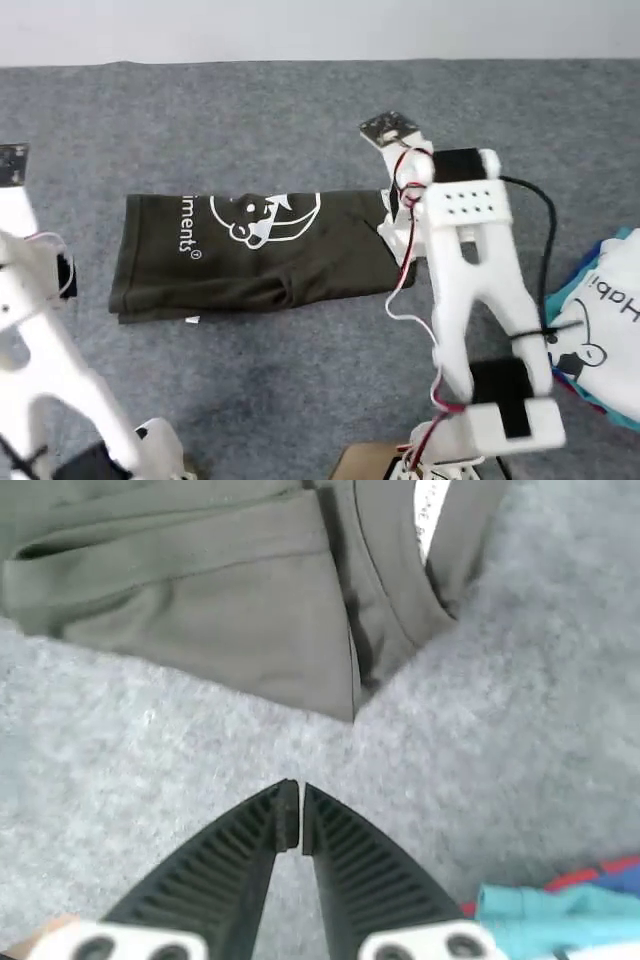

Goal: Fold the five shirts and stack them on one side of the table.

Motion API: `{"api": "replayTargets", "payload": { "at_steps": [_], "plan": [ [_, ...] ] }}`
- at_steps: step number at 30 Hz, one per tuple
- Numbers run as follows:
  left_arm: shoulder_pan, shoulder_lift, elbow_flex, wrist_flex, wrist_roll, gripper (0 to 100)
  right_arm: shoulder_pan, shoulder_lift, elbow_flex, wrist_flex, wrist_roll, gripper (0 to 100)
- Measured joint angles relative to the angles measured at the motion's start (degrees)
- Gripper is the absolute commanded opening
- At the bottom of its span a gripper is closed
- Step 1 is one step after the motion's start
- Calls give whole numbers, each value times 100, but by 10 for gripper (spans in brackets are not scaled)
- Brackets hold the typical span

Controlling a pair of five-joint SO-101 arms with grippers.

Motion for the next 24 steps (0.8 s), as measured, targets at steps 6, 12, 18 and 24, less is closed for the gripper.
{"api": "replayTargets", "payload": {
  "at_steps": [6,12,18,24],
  "plan": [
    [545,1319,-677,-53,0,158,554,-1046,0,624,9,41],
    [1099,2620,-1732,-53,0,194,1424,-1618,158,756,519,103],
    [1160,3938,-2558,-53,0,204,2400,-1952,176,756,624,102],
    [1116,4958,-3121,-62,0,208,3033,-2013,176,756,642,102]
  ]
}}
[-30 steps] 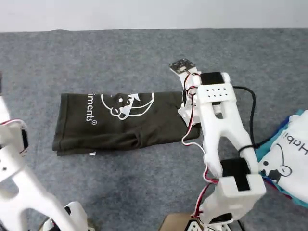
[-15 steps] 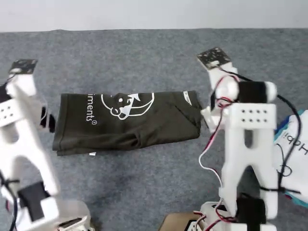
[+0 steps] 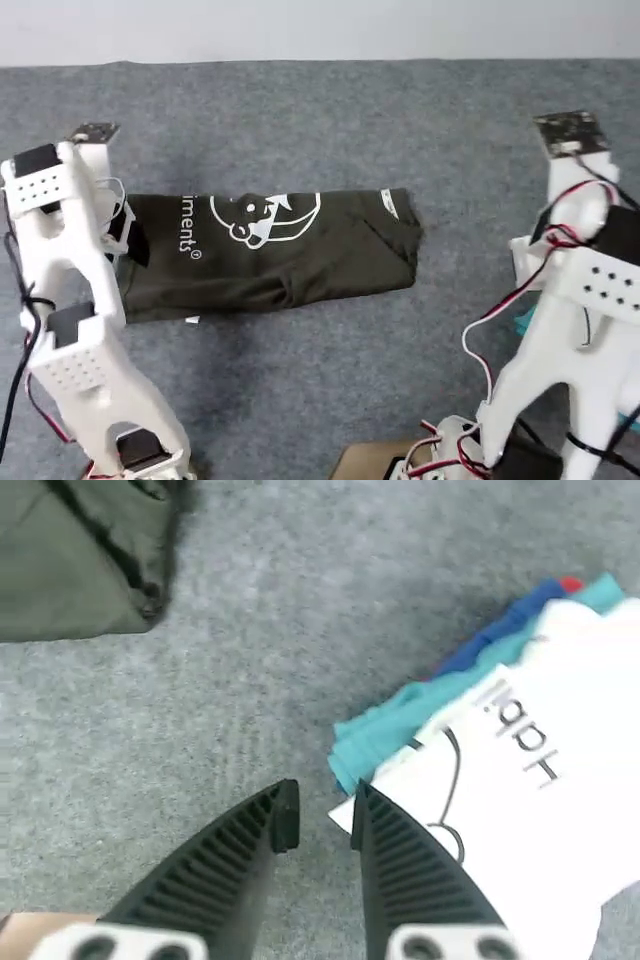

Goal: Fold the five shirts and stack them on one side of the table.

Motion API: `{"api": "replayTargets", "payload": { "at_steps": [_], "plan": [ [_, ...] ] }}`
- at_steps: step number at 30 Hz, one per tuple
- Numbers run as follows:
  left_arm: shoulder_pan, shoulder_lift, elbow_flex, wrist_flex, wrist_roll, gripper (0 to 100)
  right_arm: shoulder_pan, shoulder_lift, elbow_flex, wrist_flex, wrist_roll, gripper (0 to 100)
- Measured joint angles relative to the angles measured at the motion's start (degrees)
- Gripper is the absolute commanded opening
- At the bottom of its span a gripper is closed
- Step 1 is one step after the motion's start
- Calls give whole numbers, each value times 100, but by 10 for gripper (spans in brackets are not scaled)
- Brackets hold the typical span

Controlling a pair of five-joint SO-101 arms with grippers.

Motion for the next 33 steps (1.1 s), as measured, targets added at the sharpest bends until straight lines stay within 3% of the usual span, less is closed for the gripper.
{"api": "replayTargets", "payload": {
  "at_steps": [11,26,33],
  "plan": [
    [-360,686,-800,0,-325,214,176,-9,0,0,0,102],
    [-53,1776,-897,-264,-457,208,176,-9,0,0,0,102],
    [167,1960,-1002,-237,-466,47,176,-9,0,0,0,102]
  ]
}}
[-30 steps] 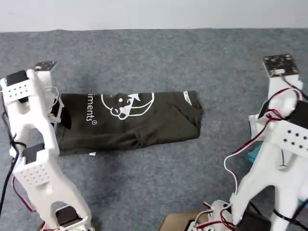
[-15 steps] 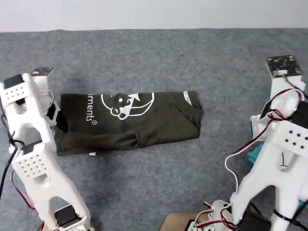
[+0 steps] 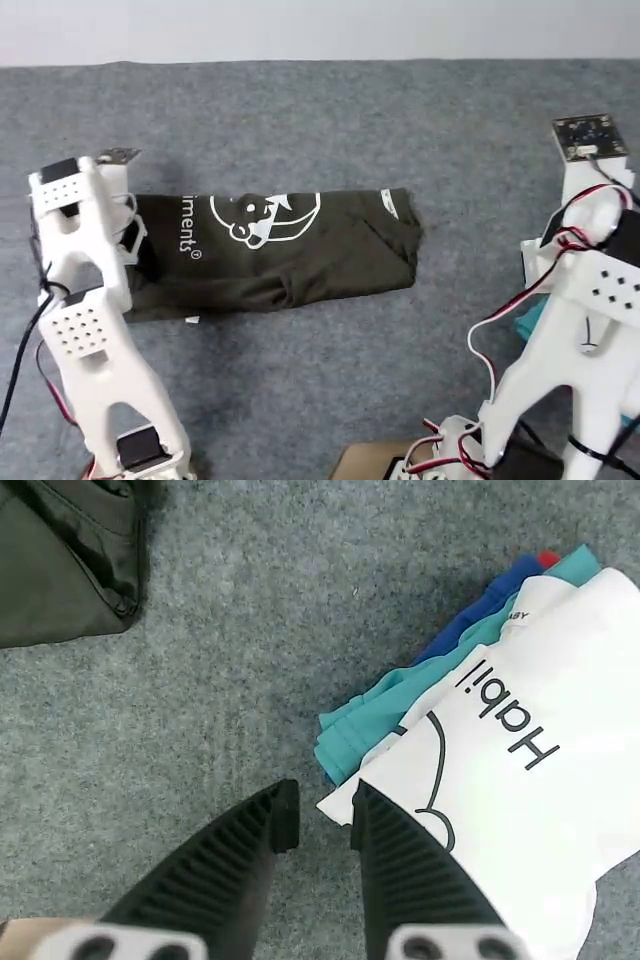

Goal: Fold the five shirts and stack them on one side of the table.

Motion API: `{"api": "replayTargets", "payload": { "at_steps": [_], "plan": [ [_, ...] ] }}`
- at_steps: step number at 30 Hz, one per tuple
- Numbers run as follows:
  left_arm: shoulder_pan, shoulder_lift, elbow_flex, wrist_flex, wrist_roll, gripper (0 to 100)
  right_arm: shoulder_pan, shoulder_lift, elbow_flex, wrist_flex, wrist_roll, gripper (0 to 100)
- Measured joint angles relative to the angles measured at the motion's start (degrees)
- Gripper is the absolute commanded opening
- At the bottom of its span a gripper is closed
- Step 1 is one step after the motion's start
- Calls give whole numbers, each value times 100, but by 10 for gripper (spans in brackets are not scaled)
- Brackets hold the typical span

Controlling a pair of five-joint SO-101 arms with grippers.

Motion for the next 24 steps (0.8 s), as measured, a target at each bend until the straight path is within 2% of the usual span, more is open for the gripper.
{"api": "replayTargets", "payload": {
  "at_steps": [2,6,13,19,24],
  "plan": [
    [158,9,0,105,0,1,0,0,0,0,0,102],
    [431,53,-26,299,26,2,0,0,0,0,0,102],
    [440,35,-290,422,35,2,0,0,0,0,0,101],
    [492,-598,-299,378,246,2,0,0,0,0,0,101],
    [1055,-1415,114,369,325,2,0,0,0,0,0,101]
  ]
}}
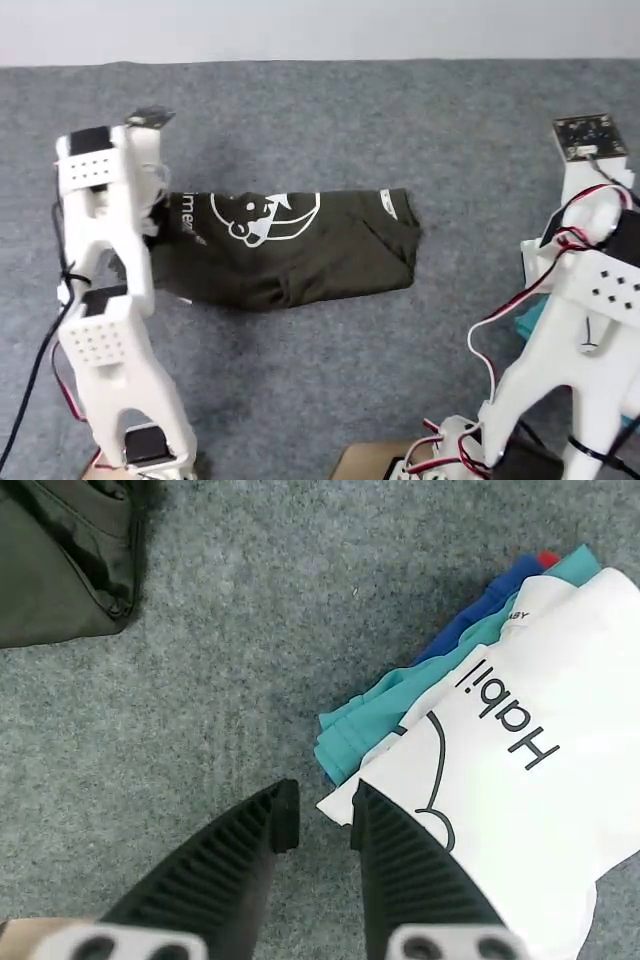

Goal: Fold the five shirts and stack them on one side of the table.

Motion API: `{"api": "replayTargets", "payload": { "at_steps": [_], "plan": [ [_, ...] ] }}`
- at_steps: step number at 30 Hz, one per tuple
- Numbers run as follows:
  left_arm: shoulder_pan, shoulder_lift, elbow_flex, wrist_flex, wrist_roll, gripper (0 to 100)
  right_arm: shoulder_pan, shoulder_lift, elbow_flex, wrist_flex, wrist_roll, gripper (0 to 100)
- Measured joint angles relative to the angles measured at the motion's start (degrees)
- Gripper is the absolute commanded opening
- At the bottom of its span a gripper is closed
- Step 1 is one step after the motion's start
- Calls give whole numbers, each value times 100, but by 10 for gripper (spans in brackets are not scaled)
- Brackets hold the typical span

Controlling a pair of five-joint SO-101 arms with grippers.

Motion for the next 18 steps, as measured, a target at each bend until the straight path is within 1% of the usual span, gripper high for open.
{"api": "replayTargets", "payload": {
  "at_steps": [3,7,12,15,18],
  "plan": [
    [580,-466,334,0,53,2,0,0,0,0,0,101],
    [1459,-800,387,0,484,2,0,0,0,0,0,101],
    [2497,-844,387,0,923,2,0,0,0,0,0,101],
    [2857,-844,211,0,1266,2,0,0,0,0,0,101],
    [3068,-571,-352,9,1582,2,0,0,0,0,0,101]
  ]
}}
